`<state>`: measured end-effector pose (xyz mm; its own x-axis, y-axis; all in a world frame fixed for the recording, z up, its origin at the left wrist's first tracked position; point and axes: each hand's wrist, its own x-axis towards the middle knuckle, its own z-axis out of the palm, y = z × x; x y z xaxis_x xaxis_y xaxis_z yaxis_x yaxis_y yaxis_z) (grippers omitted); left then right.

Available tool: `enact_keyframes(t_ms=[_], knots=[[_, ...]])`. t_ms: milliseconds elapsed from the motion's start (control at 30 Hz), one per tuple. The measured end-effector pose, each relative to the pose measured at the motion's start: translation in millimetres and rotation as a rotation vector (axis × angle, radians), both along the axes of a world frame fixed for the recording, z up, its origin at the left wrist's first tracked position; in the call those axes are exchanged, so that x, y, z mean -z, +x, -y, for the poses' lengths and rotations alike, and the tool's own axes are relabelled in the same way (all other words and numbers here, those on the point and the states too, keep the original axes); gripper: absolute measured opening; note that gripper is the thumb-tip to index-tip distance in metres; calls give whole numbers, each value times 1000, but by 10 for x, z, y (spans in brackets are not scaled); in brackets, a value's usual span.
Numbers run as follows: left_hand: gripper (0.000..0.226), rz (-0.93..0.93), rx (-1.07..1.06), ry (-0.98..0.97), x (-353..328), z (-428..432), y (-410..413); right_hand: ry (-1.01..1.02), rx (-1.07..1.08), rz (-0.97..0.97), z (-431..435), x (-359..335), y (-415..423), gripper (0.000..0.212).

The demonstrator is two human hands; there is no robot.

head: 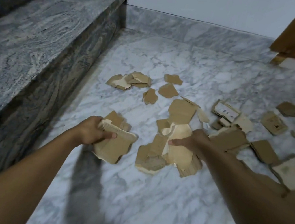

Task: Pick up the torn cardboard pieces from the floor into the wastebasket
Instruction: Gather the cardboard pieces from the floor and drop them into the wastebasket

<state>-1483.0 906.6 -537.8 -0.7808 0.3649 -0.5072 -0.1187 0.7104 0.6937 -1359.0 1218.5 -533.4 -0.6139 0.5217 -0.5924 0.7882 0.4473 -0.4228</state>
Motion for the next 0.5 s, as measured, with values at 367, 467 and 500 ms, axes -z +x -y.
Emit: enact_keyframes(t_ms=[367, 467, 500], knots=[[62, -157, 668, -359, -272, -1156, 630, -260, 39, -205, -424, -487, 569, 54], [83, -316, 764, -528, -81, -1323, 856, -180, 55, -189, -571, -503, 677, 82], [86, -327, 755, -524, -43, -1359, 874, -151, 79, -206, -642, -485, 719, 93]])
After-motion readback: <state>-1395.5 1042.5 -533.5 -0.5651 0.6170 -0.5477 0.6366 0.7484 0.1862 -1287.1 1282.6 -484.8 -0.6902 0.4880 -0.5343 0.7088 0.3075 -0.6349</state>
